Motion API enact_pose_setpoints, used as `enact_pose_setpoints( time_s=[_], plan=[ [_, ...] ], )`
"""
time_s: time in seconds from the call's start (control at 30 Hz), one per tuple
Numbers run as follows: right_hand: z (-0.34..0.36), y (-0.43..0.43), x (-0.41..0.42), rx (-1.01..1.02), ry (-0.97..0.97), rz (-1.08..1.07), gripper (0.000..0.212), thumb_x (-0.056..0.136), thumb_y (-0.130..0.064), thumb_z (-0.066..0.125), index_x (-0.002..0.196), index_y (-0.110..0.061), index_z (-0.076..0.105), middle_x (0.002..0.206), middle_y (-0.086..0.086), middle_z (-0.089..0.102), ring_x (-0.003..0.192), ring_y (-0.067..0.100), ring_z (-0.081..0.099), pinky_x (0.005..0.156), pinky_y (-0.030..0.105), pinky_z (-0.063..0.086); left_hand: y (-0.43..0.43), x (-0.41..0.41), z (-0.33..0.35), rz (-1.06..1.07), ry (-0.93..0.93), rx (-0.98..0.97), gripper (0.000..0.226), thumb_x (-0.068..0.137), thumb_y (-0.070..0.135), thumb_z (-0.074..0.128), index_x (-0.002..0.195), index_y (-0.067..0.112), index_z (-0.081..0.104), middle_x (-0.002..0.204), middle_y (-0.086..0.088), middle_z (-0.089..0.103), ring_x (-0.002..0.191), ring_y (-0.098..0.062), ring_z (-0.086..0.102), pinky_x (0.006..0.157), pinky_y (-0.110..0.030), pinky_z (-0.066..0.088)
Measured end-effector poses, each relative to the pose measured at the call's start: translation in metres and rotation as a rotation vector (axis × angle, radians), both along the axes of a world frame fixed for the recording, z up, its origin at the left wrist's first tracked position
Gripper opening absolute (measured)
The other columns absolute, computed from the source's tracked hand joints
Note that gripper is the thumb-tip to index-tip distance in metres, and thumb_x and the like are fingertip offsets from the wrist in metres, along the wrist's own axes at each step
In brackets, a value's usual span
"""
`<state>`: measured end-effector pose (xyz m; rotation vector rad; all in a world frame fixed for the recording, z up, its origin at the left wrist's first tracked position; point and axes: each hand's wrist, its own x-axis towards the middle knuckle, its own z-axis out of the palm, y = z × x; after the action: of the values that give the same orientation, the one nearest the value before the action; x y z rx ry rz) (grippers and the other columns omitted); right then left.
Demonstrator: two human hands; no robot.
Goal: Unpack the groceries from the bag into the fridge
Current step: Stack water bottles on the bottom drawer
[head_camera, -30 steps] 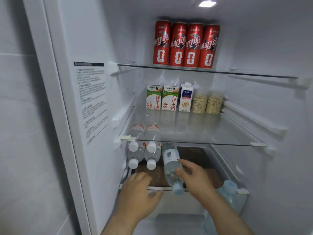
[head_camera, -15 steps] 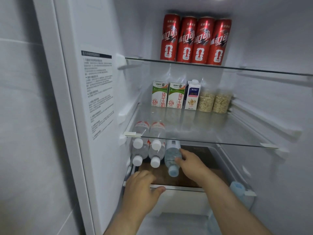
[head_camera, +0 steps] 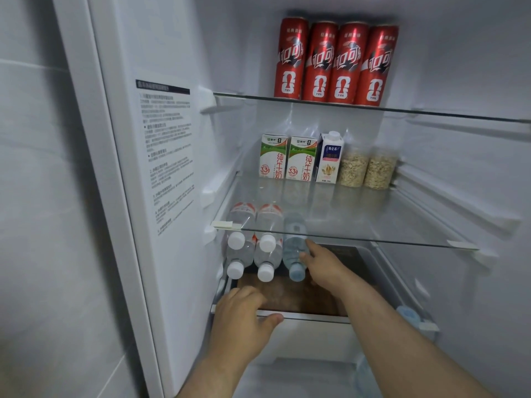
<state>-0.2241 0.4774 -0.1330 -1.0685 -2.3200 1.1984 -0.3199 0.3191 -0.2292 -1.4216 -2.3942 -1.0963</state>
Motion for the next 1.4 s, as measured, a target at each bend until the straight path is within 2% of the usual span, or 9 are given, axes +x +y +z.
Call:
enact_pose_setpoints(
  time_s=[0.13, 0.27, 0.43, 0.57, 0.67, 0.8, 0.9, 1.1, 1.4],
  plan=[
    [0.004, -0.002, 0.001, -0.001, -0.022, 0.019, 0.034, 0.105, -0.032, 0.038, 0.139, -0.028, 0.041, 0.106, -0.009, 0.045, 0.08, 0.0, 0.045, 0.102, 0.037, 0.044, 0.001, -0.002, -0.002, -0.008, 0.014, 0.021, 0.041, 0.071, 0.065, 0.069, 0.094, 0.031, 0.07, 0.095, 0.019, 0.064, 0.091, -0.003, 0.055, 0.081, -0.025, 0.049],
    [0.006, -0.009, 0.007, 0.078, -0.041, 0.002, 0.031, 0.104, -0.033, 0.042, 0.134, -0.029, 0.047, 0.126, -0.003, 0.059, 0.088, 0.001, 0.049, 0.091, 0.026, 0.04, 0.002, -0.005, -0.002, -0.007, 0.021, 0.016, 0.046, 0.067, 0.07, 0.062, 0.09, 0.03, 0.07, 0.09, 0.019, 0.063, 0.088, -0.003, 0.055, 0.078, -0.028, 0.05],
    [0.012, -0.033, 0.056, 0.242, 0.09, -0.091, 0.021, 0.099, -0.03, 0.053, 0.118, -0.037, 0.06, 0.104, -0.02, 0.06, 0.086, -0.007, 0.051, 0.075, 0.013, 0.039, 0.003, -0.007, -0.004, -0.009, 0.014, 0.016, 0.041, 0.066, 0.066, 0.066, 0.089, 0.033, 0.071, 0.09, 0.02, 0.064, 0.087, -0.003, 0.056, 0.077, -0.027, 0.051],
    [0.01, -0.049, 0.111, 0.562, 0.17, -0.35, 0.023, 0.094, -0.021, 0.059, 0.114, -0.02, 0.07, 0.101, -0.009, 0.065, 0.092, 0.008, 0.055, 0.081, 0.022, 0.041, 0.002, -0.006, -0.004, -0.001, 0.013, -0.012, 0.03, 0.069, 0.056, 0.077, 0.086, 0.032, 0.072, 0.089, 0.021, 0.063, 0.086, -0.005, 0.058, 0.076, -0.028, 0.051],
    [-0.003, -0.051, 0.14, 0.731, -0.025, -0.488, 0.019, 0.084, -0.018, 0.068, 0.102, -0.012, 0.073, 0.1, 0.004, 0.068, 0.087, 0.022, 0.056, 0.079, 0.032, 0.048, 0.001, -0.003, -0.001, 0.015, 0.005, -0.027, 0.027, 0.069, 0.05, 0.081, 0.087, 0.031, 0.073, 0.091, 0.019, 0.065, 0.087, -0.008, 0.06, 0.077, -0.029, 0.051],
    [-0.02, -0.05, 0.158, 0.537, -0.281, -0.443, 0.03, 0.094, -0.037, 0.056, 0.119, -0.022, 0.059, 0.119, 0.002, 0.061, 0.111, 0.026, 0.057, 0.093, 0.033, 0.046, 0.002, -0.001, 0.001, 0.036, 0.03, -0.063, 0.026, 0.069, 0.047, 0.083, 0.086, 0.029, 0.074, 0.09, 0.016, 0.066, 0.086, -0.012, 0.061, 0.074, -0.03, 0.05],
    [-0.02, -0.051, 0.167, 0.365, -0.105, -0.383, 0.003, 0.101, -0.035, 0.046, 0.1, -0.035, 0.049, 0.099, -0.014, 0.058, 0.102, 0.015, 0.06, 0.084, 0.026, 0.044, 0.0, 0.001, 0.005, 0.032, 0.018, -0.068, 0.026, 0.07, 0.047, 0.082, 0.089, 0.031, 0.074, 0.091, 0.018, 0.066, 0.087, -0.008, 0.06, 0.075, -0.027, 0.049],
    [-0.023, -0.049, 0.173, 0.212, -0.016, -0.314, 0.03, 0.098, -0.033, 0.054, 0.127, -0.033, 0.047, 0.109, -0.011, 0.052, 0.103, 0.015, 0.055, 0.082, 0.024, 0.037, -0.008, 0.002, 0.011, -0.026, -0.05, -0.107, 0.03, 0.073, 0.045, 0.079, 0.099, 0.033, 0.073, 0.1, 0.021, 0.065, 0.097, -0.006, 0.06, 0.084, -0.025, 0.047],
    [-0.011, -0.068, 0.166, 0.141, 0.269, -0.269, 0.031, 0.091, -0.021, 0.066, 0.106, -0.043, 0.05, 0.102, -0.022, 0.06, 0.096, 0.003, 0.059, 0.078, 0.017, 0.04, -0.017, 0.078, 0.034, -0.312, -0.347, -0.02, 0.036, 0.078, 0.032, 0.08, 0.096, 0.053, 0.058, 0.113, 0.037, 0.052, 0.108, 0.022, 0.047, 0.095, -0.003, 0.036]
  ],
)
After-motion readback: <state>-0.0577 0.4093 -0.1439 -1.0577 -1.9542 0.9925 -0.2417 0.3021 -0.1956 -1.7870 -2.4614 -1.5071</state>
